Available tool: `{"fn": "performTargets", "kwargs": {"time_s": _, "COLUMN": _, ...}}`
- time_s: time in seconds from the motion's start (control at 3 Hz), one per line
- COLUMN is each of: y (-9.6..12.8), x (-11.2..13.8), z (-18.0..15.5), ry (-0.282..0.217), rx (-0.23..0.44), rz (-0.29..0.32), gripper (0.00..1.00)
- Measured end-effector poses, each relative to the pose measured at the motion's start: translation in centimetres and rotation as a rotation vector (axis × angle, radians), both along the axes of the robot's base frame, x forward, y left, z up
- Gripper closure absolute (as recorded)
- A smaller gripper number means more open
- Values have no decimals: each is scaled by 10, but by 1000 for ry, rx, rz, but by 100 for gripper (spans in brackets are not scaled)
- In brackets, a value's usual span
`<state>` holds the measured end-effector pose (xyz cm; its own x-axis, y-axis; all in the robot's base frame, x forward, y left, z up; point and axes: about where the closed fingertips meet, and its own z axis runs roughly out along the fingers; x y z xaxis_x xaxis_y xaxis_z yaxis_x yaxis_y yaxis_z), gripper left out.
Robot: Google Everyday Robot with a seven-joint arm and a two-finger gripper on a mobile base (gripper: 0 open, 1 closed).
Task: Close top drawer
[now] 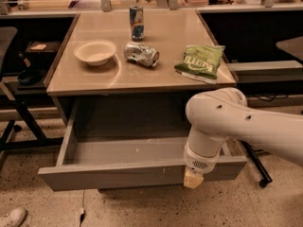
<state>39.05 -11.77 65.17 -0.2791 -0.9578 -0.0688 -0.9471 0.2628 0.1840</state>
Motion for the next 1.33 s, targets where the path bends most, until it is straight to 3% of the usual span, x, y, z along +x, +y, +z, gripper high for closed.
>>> {"fn": "performTargets", "kwargs": {"time_s": 1.33, "y": -1, "x": 1, "z": 0, "ry": -1, "rx": -2, "rz": 0, "gripper": 4}}
